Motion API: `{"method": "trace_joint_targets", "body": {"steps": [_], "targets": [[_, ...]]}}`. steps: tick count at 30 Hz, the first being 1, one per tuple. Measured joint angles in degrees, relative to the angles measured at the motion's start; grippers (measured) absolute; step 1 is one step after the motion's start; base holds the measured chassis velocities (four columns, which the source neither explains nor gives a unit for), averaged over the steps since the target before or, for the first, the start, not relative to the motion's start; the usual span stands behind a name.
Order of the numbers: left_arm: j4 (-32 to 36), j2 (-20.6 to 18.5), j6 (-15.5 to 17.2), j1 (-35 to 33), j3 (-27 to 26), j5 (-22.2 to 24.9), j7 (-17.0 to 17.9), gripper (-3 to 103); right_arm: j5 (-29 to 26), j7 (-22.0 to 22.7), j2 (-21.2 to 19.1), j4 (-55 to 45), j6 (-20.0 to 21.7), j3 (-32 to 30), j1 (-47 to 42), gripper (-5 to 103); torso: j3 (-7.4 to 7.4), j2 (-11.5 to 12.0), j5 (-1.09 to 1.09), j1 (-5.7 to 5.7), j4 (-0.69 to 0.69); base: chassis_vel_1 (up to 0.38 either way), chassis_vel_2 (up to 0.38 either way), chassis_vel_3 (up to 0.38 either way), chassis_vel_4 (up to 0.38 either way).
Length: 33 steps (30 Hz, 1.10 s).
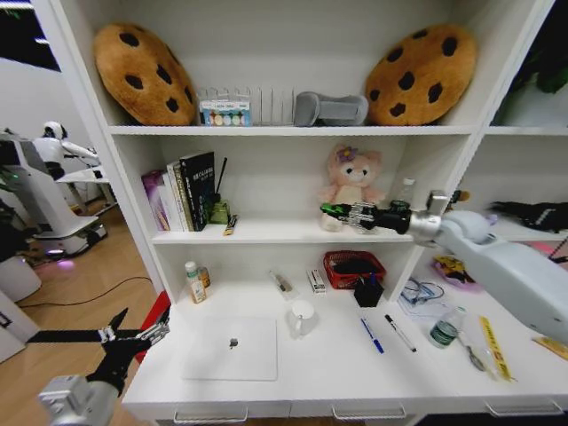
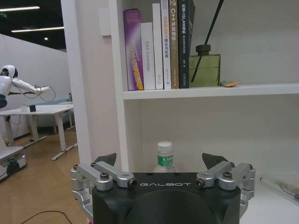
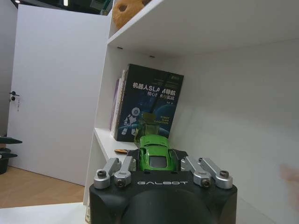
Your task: Organize the objects on the table.
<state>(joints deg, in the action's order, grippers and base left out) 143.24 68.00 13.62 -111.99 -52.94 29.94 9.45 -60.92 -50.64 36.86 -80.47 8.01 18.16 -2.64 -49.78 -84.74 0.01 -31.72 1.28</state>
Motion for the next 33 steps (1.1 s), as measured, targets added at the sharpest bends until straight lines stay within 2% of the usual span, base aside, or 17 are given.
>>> {"method": "trace_joint_targets", "body": {"steps": [1,2,3,6,11,17,32,33], "targets": [[0.0,0.0,0.0,0.0,0.0,0.0,0.0,100,0.7,0.4,2.2,1.4,0.0,1.4,1.1,36,0.0,0.0,-0.03,0.0,0.02,0.0,0.0,0.0,0.0],[0.0,0.0,0.0,0.0,0.0,0.0,0.0,100,0.7,0.4,2.2,1.4,0.0,1.4,1.1,36,0.0,0.0,-0.03,0.0,0.02,0.0,0.0,0.0,0.0],[0.0,0.0,0.0,0.0,0.0,0.0,0.0,100,1.2,0.6,3.9,2.3,0.0,2.5,1.7,36,0.01,0.0,-0.03,0.0,0.01,0.0,0.0,0.0,0.0],[0.0,0.0,0.0,0.0,0.0,0.0,0.0,100,3.3,1.7,10.6,7.4,-0.1,6.2,4.1,36,0.01,0.0,-0.03,0.0,0.01,0.0,0.0,0.0,0.0],[0.0,0.0,0.0,0.0,0.0,0.0,0.0,100,5.6,3.3,14.3,11.8,-0.1,7.9,5.5,36,0.01,0.0,-0.03,0.0,0.01,0.0,0.0,0.0,0.0],[0.0,0.0,0.0,0.0,0.0,0.0,0.0,100,6.8,5.1,15.6,14.2,0.7,8.7,5.9,36,0.01,0.0,-0.01,0.01,0.03,0.0,0.0,0.0,0.0],[0.0,0.0,0.0,0.0,0.0,0.0,0.0,100,6.9,7.3,15.4,13.0,1.5,9.5,4.5,35,0.02,0.0,0.0,0.02,0.03,0.0,0.0,0.0,0.0],[0.0,0.0,0.0,0.0,0.0,0.0,0.0,100,7.0,7.5,15.3,12.9,1.6,9.5,4.5,40,0.02,0.0,0.0,0.02,0.03,0.0,0.0,0.0,0.0]]}}
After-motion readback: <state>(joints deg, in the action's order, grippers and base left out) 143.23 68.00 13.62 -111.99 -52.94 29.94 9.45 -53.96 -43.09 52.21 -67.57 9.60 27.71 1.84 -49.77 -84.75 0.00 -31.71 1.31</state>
